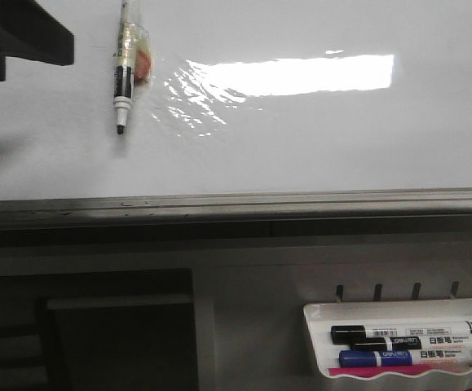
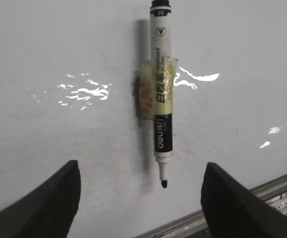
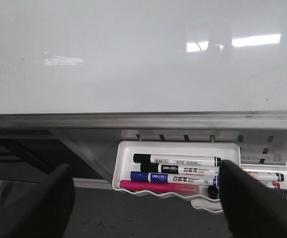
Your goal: Write number 7 on whiteboard
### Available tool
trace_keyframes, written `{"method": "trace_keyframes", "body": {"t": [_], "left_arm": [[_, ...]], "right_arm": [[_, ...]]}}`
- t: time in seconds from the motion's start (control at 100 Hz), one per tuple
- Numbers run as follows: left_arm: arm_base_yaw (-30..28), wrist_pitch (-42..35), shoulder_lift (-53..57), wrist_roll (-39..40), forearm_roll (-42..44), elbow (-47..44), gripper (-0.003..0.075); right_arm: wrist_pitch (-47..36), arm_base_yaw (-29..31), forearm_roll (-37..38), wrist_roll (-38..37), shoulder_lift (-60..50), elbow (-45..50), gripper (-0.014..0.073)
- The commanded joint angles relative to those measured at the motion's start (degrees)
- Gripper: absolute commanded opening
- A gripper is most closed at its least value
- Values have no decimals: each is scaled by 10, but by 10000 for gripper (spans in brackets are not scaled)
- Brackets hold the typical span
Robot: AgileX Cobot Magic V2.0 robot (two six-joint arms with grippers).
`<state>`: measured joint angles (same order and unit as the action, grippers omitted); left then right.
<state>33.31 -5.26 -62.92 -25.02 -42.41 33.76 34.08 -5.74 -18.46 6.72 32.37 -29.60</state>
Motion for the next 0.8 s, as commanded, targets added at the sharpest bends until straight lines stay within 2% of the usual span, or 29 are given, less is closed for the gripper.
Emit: {"method": "trace_keyframes", "body": {"t": [0.0,0.29,0.57,0.61,0.68,0.79], "left_arm": [[17,-54,-26,-2,5,39,473],[20,-63,-136,-2,5,105,473],[20,-76,-177,-2,6,120,467],[20,-76,-180,-2,6,120,445],[20,-76,-183,-2,11,120,356],[20,-75,-183,-2,27,120,154]], "right_arm": [[-40,-2,-8,5,6,-22,531],[-40,-2,-8,5,6,-22,531],[-40,-2,-8,5,6,-22,531],[-40,-2,-8,5,6,-22,531],[-40,-2,-8,5,6,-22,531],[-40,-2,-8,5,6,-22,531]]}}
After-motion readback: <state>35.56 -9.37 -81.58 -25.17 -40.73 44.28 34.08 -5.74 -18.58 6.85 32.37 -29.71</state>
